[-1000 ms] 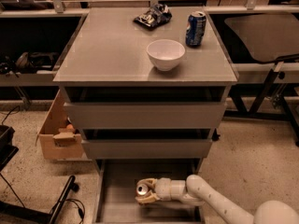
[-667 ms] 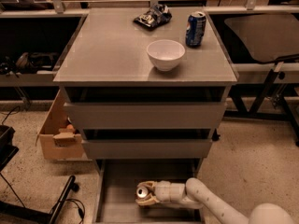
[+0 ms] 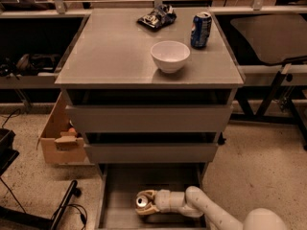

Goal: Place coke can into bottom drawer

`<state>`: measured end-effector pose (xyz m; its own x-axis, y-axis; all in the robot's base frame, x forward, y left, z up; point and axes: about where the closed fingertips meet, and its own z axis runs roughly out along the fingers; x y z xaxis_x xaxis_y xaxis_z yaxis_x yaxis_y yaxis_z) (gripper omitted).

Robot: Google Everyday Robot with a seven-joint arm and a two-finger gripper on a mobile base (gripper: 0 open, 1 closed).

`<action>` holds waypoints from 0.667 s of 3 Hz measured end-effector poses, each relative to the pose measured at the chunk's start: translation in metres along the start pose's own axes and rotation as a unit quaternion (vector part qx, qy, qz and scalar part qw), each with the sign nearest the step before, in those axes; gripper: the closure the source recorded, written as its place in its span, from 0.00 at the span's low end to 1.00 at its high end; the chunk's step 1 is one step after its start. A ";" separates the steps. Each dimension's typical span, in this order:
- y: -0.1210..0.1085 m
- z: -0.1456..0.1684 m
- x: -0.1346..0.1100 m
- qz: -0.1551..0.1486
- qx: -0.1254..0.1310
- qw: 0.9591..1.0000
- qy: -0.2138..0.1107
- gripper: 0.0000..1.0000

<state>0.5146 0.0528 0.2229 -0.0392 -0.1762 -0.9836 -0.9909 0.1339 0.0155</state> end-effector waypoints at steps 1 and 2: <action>-0.004 0.013 0.007 -0.002 0.004 1.000 -0.013 1.00; -0.005 0.013 0.008 -0.003 0.006 1.000 -0.013 0.74</action>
Offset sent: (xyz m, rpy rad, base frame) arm 0.0047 0.0095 -0.0081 0.0231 -0.0089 -0.0072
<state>0.5208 0.0632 0.2125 -0.0305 -0.1506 -0.9881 -0.9895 0.1442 0.0086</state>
